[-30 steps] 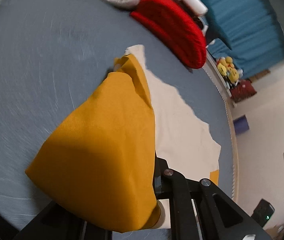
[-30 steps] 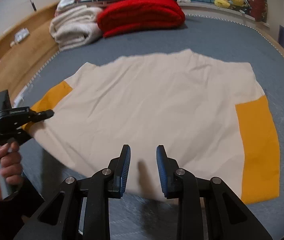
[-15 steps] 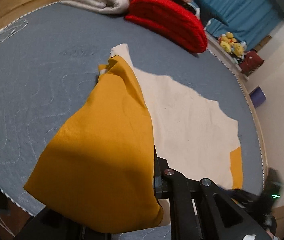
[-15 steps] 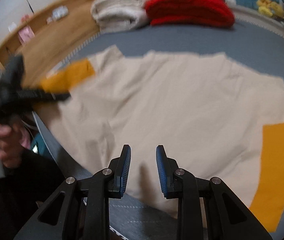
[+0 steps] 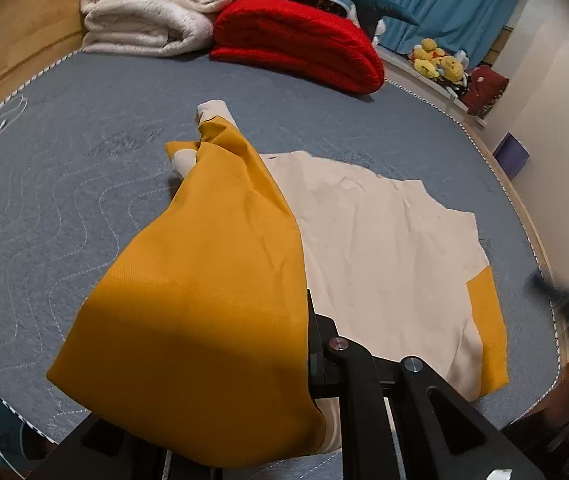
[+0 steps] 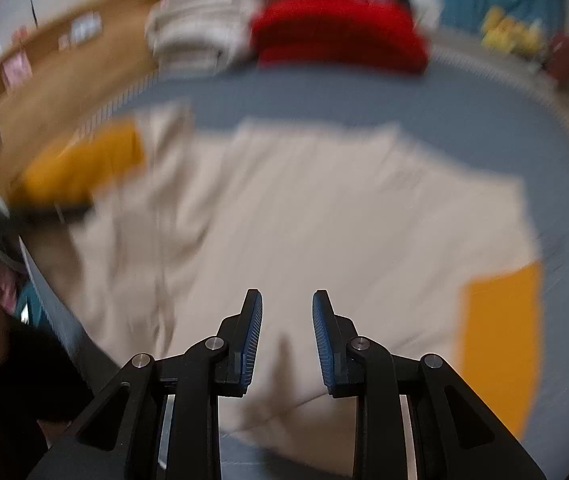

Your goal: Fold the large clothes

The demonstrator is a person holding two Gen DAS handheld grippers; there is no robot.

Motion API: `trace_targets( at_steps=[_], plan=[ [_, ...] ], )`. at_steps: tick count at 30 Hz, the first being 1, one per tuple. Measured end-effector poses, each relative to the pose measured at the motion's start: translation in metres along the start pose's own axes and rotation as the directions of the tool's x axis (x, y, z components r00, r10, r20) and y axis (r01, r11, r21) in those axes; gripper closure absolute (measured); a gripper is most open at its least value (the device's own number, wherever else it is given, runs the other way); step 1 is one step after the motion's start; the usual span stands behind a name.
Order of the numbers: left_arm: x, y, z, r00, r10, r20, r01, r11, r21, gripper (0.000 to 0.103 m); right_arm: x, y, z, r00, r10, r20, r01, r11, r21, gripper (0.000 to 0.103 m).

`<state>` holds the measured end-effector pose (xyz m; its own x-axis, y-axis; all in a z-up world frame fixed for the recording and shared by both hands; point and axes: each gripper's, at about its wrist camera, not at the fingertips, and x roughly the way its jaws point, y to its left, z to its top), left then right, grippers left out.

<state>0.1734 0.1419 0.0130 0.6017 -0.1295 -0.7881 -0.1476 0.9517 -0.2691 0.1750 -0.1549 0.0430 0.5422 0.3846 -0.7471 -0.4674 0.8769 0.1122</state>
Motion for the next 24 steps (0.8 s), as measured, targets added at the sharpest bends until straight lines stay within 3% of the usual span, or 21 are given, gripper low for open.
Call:
trace_targets(
  at_steps=[3,7,10,13,16,18,20,24],
  plan=[
    [-0.002,-0.018,-0.002,1.0,0.017,0.026,-0.019,0.998,0.066,0.091,-0.065,-0.044,0.016,0.983,-0.095,0.155,0.097,0.995,-0.004,0.075],
    [-0.006,-0.058,-0.011,0.996,0.044,0.079,-0.063,0.968,0.245,0.091,-0.108,-0.095,0.013,0.925,-0.284,0.252,0.292,0.956,0.006,0.074],
    [-0.007,-0.096,-0.017,0.994,0.027,0.102,-0.063,0.925,0.375,0.091,-0.12,-0.13,-0.015,0.905,-0.341,0.255,0.315,0.939,0.136,0.074],
    [-0.011,-0.134,-0.018,0.995,-0.017,0.098,-0.025,0.909,0.417,0.092,-0.119,-0.156,-0.029,0.917,-0.359,0.172,0.329,0.927,0.179,0.074],
    [-0.01,-0.182,-0.019,0.994,-0.071,0.088,0.025,0.895,0.445,0.092,-0.124,-0.175,-0.032,0.889,-0.422,0.181,0.384,0.899,0.209,0.074],
    [-0.002,-0.22,-0.022,0.993,-0.098,0.063,0.056,0.876,0.479,0.092,-0.124,-0.187,-0.039,0.9,-0.412,0.144,0.378,0.901,0.213,0.074],
    [0.015,-0.268,-0.031,0.994,-0.105,0.021,0.078,0.846,0.528,0.092,-0.129,-0.198,-0.043,0.896,-0.42,0.143,0.381,0.894,0.235,0.074],
    [0.063,-0.338,-0.068,0.996,-0.077,-0.053,0.093,0.786,0.612,0.092,-0.137,-0.217,-0.048,0.9,-0.413,0.136,0.358,0.881,0.309,0.074]
  ],
)
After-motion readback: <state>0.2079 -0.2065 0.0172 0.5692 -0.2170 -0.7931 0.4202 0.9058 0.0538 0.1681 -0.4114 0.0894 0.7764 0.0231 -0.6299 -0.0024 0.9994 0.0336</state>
